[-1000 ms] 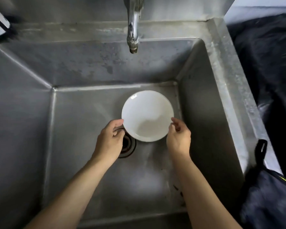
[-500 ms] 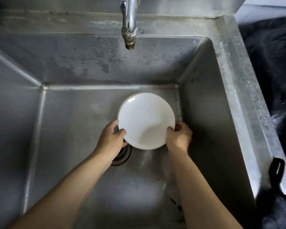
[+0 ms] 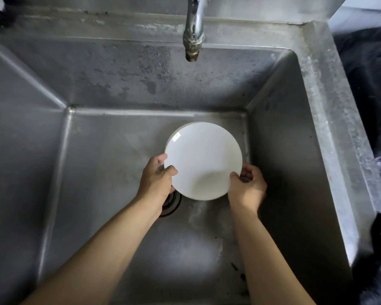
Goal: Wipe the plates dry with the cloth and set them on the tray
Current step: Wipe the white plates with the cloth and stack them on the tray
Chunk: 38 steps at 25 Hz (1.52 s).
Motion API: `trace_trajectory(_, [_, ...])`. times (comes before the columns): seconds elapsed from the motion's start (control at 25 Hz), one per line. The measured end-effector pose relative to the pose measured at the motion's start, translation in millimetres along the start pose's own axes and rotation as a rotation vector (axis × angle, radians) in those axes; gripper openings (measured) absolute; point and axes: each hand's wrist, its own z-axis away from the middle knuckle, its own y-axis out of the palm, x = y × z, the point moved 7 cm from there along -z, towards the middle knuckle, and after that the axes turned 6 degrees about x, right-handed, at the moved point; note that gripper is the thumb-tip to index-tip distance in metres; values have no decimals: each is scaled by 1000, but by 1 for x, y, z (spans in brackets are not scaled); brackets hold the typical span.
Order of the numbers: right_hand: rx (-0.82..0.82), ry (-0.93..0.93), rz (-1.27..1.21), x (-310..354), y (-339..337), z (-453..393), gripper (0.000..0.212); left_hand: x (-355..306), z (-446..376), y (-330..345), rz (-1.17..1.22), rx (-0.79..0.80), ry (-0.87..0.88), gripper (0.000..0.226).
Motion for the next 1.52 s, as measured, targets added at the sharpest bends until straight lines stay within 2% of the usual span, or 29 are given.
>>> trace_trajectory(0.24, [118, -114, -35, 19, -10, 37, 26, 8, 34, -40, 94, -112, 47, 42])
trace_trajectory(0.44, [274, -204, 124, 49, -1, 92, 21, 34, 88, -89, 75, -237, -86, 40])
trace_trajectory(0.64, [349, -156, 323, 66, 6, 118, 14, 58, 118, -118, 121, -273, -203, 37])
trace_trajectory(0.8, [384, -57, 355, 68, 2, 132, 15, 61, 128, -125, 217, -300, -242, 26])
trace_trajectory(0.92, [406, -9, 316, 62, -5, 144, 12, 53, 137, -125, 252, -331, -221, 24])
trace_trajectory(1.04, [448, 52, 178, 49, -17, 162, 27, 41, 152, -118, 399, -349, -208, 21])
trace_trajectory(1.16, [515, 159, -62, 36, -28, 190, 27, 22, 167, -108, 566, -285, -168, 25])
trace_trajectory(1.28, [562, 228, -216, 33, -46, 216, 28, -7, 185, -100, 590, -232, -89, 24])
trace_trajectory(1.44, [558, 153, -177, 49, -82, 236, 30, -35, 218, -81, 510, -198, -65, 29])
trace_trajectory(1.52, [560, 99, -119, 60, -100, 242, 24, -51, 231, -74, 452, -177, -22, 32])
